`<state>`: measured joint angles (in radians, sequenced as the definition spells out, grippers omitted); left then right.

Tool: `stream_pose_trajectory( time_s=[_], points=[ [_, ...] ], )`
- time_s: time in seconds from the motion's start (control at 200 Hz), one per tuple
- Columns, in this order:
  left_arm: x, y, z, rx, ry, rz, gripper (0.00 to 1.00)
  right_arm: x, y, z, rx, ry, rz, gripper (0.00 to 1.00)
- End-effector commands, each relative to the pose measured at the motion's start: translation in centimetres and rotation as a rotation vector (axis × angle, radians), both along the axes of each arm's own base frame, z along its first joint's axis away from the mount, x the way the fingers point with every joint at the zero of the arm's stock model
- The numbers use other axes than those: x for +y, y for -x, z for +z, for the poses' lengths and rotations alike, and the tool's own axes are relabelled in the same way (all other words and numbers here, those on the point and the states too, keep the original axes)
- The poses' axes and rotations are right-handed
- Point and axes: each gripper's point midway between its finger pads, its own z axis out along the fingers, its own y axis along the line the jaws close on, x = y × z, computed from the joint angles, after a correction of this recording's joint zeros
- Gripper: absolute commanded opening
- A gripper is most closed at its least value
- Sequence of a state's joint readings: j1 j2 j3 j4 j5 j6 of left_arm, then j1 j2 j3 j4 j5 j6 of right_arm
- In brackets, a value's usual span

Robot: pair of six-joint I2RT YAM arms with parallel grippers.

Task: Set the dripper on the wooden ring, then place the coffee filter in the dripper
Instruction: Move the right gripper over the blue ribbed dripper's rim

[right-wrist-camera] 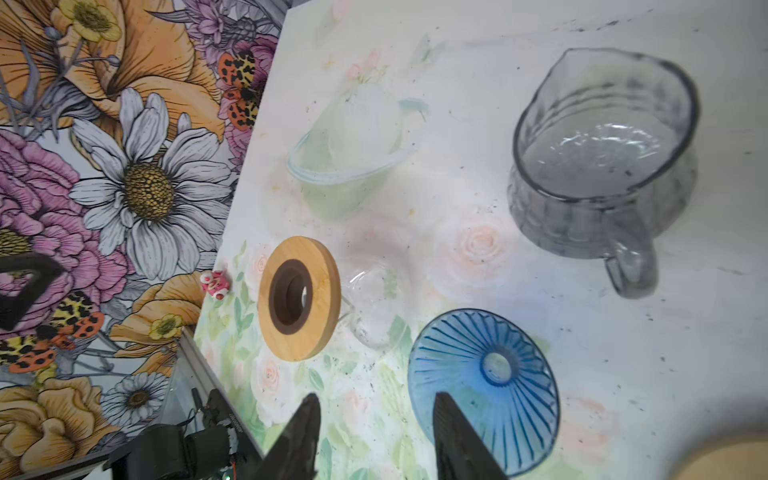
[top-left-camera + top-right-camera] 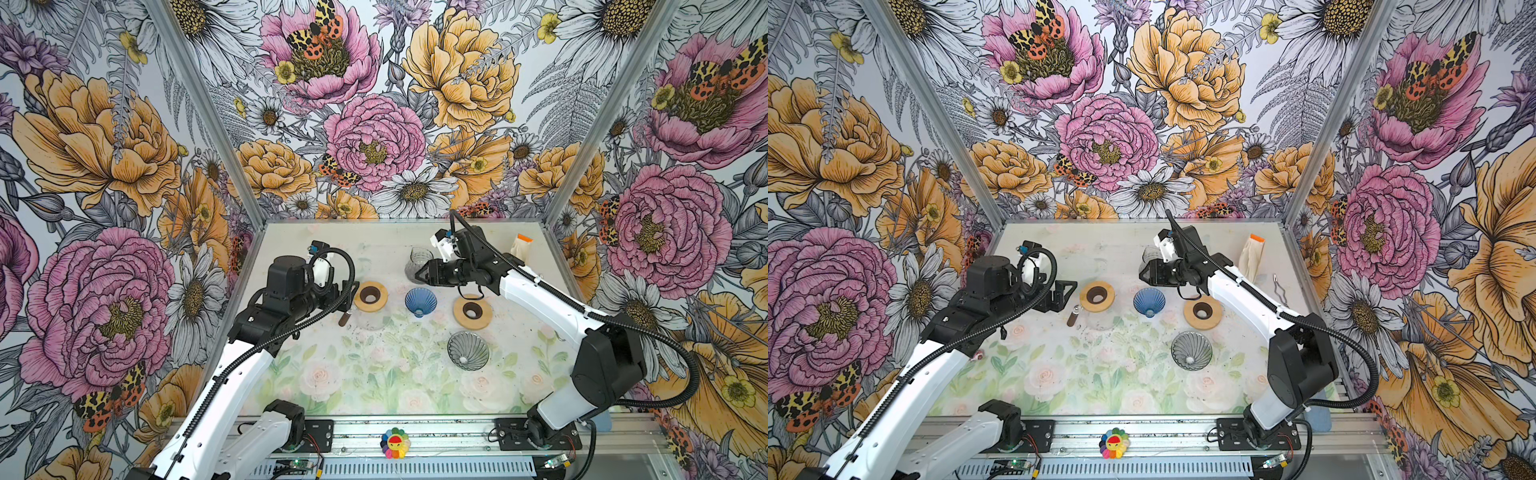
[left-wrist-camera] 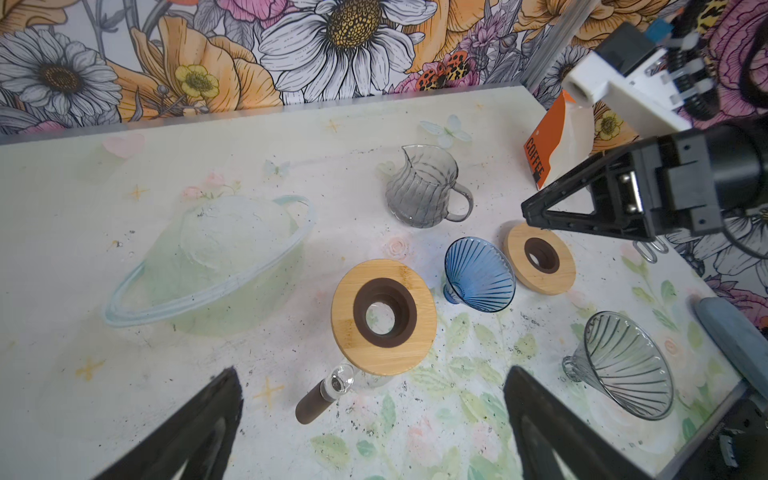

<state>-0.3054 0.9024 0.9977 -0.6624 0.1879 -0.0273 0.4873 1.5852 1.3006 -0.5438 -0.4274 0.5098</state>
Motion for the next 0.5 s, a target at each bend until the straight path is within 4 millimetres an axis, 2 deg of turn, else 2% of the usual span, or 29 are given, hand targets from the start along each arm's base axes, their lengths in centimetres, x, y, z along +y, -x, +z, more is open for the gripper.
stream_pose_trajectory(
  time_s=[0.0, 0.18, 0.355, 0.495],
  points=[
    [0.4, -0.2, 1.3, -0.119, -0.034, 0.004, 0.99, -3.1, -0.2, -0.7, -0.037, 0.176, -0.066, 0.48],
    [0.1, 0.6, 0.9, -0.179, -0.006, -0.027, 0.99, -4.2, 0.2, -3.3, 0.014, 0.269, -0.059, 0.50],
    [-1.7, 1.6, -0.1, -0.168, 0.019, -0.121, 0.99, -4.5, 0.1, -5.2, 0.049, 0.306, -0.061, 0.50],
    [-3.2, 2.2, -1.8, -0.144, -0.016, -0.189, 0.99, -4.4, 0.0, -6.5, 0.077, 0.321, -0.054, 0.50]
  ],
)
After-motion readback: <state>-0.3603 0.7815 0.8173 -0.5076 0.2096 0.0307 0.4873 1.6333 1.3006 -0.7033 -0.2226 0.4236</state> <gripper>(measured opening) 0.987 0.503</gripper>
